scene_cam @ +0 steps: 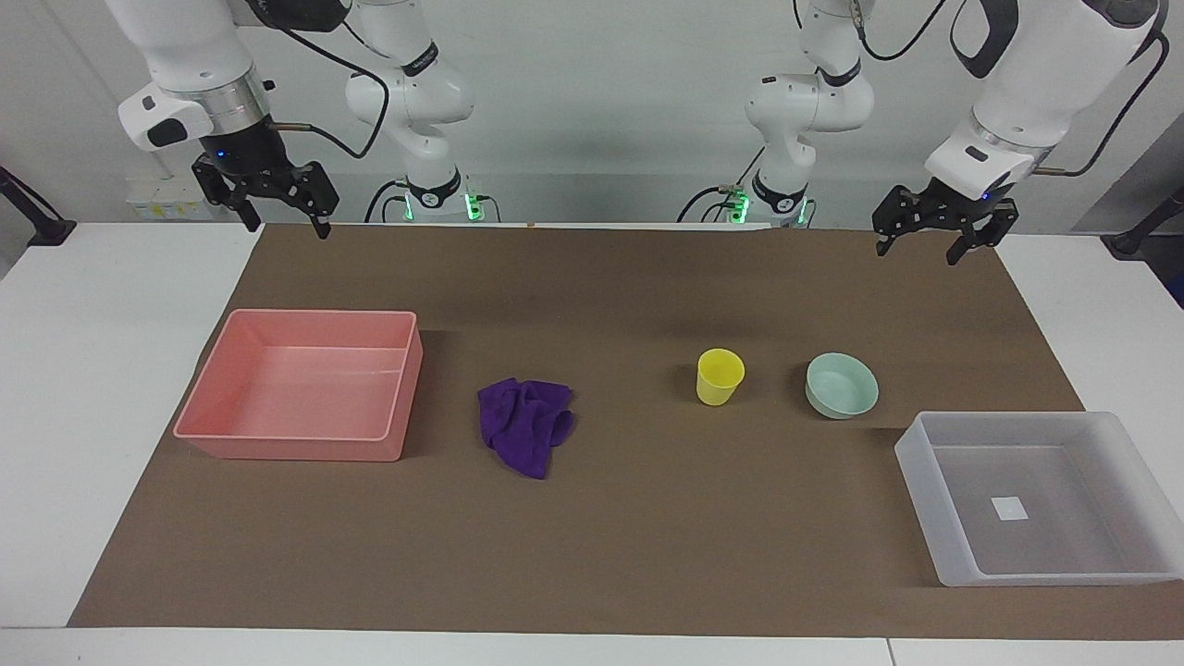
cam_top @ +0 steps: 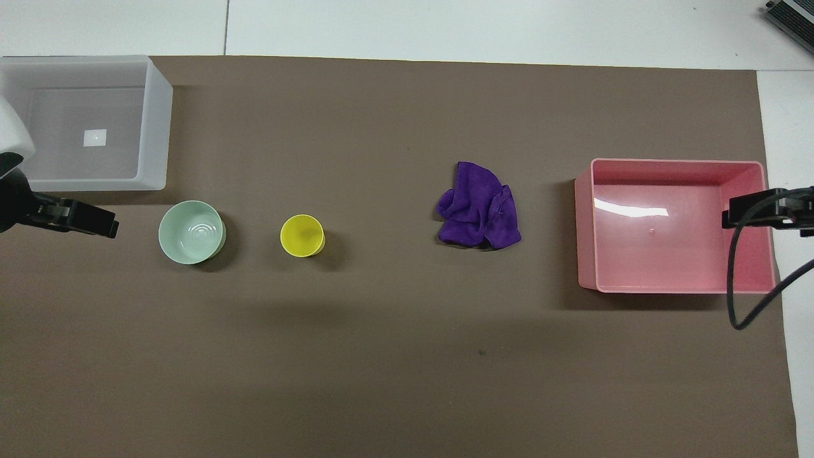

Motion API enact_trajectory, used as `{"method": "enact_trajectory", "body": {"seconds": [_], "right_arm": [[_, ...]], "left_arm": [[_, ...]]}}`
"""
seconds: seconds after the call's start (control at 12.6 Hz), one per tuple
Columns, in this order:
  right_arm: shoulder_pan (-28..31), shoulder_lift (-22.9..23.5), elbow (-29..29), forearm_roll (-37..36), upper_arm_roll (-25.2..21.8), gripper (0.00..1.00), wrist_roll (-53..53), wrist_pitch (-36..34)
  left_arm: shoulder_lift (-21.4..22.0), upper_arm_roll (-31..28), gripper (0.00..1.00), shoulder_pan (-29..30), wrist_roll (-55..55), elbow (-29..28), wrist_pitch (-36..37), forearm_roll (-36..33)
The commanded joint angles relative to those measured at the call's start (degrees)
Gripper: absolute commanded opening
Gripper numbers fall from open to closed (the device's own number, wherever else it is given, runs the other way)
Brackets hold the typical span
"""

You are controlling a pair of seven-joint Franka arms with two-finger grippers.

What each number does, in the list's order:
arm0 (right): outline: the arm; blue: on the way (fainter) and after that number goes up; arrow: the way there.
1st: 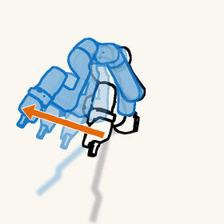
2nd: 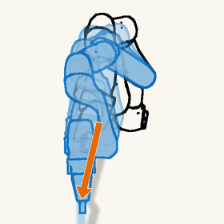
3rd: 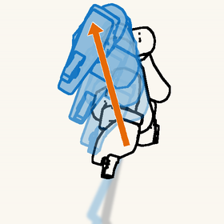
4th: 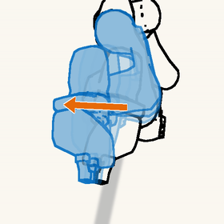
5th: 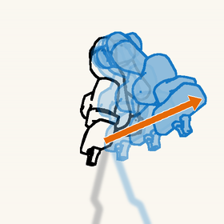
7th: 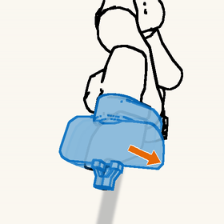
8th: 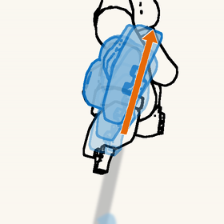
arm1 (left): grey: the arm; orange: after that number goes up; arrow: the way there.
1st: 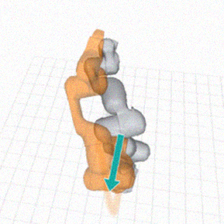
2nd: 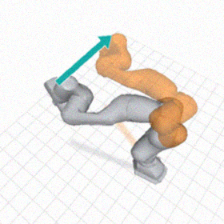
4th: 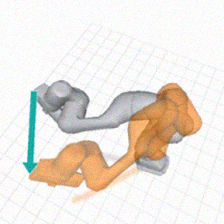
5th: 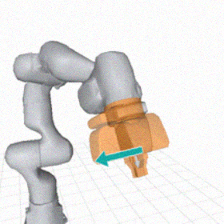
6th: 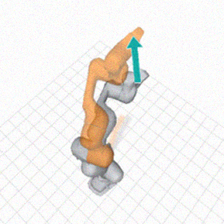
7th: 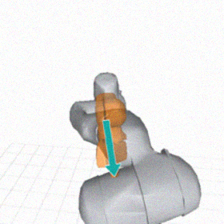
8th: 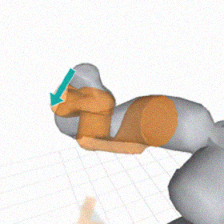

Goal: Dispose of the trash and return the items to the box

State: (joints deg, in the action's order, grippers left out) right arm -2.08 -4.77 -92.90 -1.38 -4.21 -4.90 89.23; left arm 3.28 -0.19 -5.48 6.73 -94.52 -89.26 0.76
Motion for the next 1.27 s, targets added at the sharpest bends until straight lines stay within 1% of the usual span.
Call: {"method": "enact_trajectory", "body": {"seconds": [0.0, 0.32, 0.48, 0.71, 0.87, 1.03, 1.19], "right_arm": [[-0.1, 0.3, 1.1, -0.2, 0.2, 1.0, -0.5, -2.1], [-0.1, -0.4, -0.2, 0.0, 0.5, 1.0, -0.5, -2.0], [-0.1, -0.4, -0.3, 0.0, 0.5, 1.0, -0.4, -2.0], [-0.1, -0.4, -0.3, 0.3, 0.5, 1.0, -0.2, -1.0], [-0.1, -0.3, -1.4, 0.7, 0.5, 1.0, 1.1, 0.9], [-1.4, -0.2, -4.0, 0.2, 1.2, 1.0, -0.1, 5.7], [-2.3, 1.9, -5.1, 0.1, 1.3, 1.0, -1.2, 9.4]], "left_arm": [[2.0, 0.4, 1.0, 0.1, -0.9, -2.2, -0.9, -0.6], [2.1, 0.8, 1.0, -0.5, -0.8, -2.3, -1.3, -0.7], [1.4, 0.8, 1.0, -0.4, -1.4, -1.0, -1.8, -0.8], [1.0, 0.8, 1.0, 0.3, -1.5, -0.9, -2.0, -0.4], [0.1, 0.5, 1.0, 0.6, -1.5, -0.9, -3.2, -0.3], [-1.9, 0.4, 1.0, 0.8, -1.6, -0.6, -4.0, 0.3], [-2.7, 0.4, 1.0, 1.9, -1.5, -1.4, -7.5, 0.4]]}}
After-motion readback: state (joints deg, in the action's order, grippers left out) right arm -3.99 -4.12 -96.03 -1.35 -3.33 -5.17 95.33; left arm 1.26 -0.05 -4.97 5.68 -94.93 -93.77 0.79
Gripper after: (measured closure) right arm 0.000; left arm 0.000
